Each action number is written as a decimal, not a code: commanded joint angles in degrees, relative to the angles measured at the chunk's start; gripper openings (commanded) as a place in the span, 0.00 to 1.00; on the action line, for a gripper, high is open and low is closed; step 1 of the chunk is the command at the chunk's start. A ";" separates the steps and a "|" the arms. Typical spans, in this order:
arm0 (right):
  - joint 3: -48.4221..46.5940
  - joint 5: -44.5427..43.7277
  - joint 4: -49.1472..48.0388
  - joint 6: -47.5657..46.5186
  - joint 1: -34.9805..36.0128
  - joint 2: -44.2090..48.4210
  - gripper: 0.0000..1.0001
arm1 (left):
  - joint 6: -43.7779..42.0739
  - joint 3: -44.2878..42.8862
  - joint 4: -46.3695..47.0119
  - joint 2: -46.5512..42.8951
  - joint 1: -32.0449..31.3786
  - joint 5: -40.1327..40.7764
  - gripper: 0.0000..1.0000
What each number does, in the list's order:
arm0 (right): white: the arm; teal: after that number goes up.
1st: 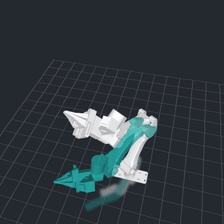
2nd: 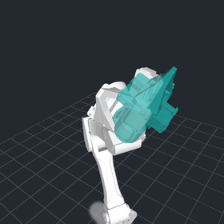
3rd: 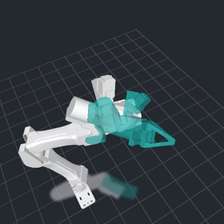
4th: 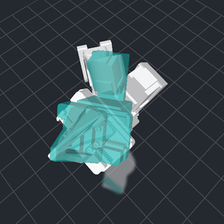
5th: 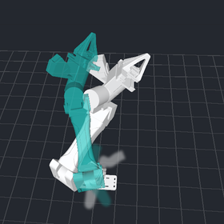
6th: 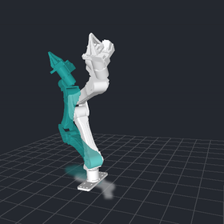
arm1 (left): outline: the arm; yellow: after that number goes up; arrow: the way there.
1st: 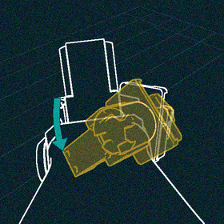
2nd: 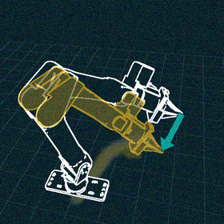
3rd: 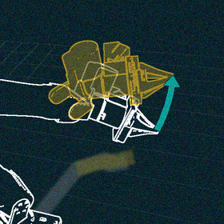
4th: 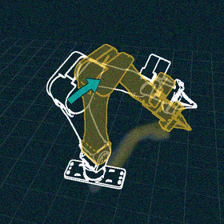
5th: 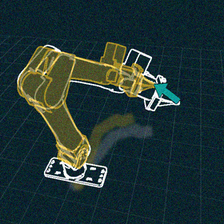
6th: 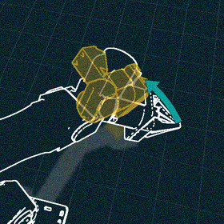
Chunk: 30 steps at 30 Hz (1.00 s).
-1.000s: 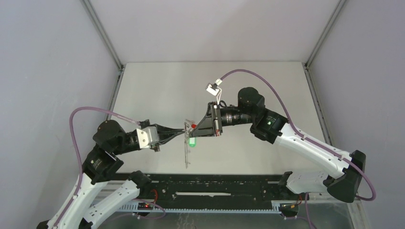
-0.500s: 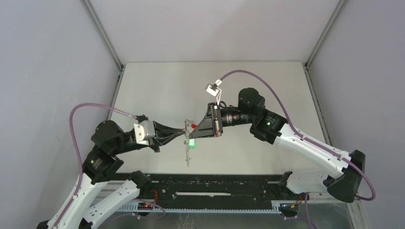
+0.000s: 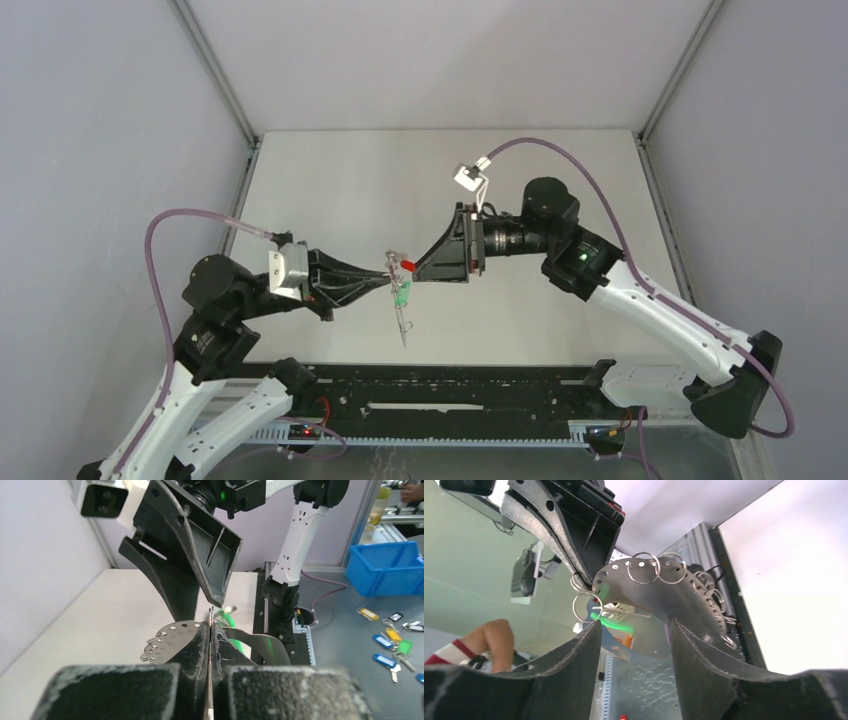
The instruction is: Put the keys on the keyring
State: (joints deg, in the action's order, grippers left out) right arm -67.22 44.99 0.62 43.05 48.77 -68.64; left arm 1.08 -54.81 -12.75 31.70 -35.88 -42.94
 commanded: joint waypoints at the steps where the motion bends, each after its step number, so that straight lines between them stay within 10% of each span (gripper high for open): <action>1: -4.15 -1.20 6.18 -10.03 -1.91 5.52 0.64 | 5.16 -1.80 4.74 0.80 0.04 -2.85 0.00; 10: -7.27 -0.53 4.68 -22.78 0.38 6.00 0.66 | 9.64 -0.51 6.01 1.86 0.02 -4.39 0.00; 30: -11.05 2.05 0.97 -23.84 5.57 -0.45 0.37 | 10.78 0.47 6.50 2.39 0.02 -4.74 0.00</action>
State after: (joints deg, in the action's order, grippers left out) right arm -75.72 46.70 4.45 19.42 53.54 -68.45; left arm 10.63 -54.81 -8.78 34.24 -35.88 -47.16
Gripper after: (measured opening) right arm 0.399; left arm 0.010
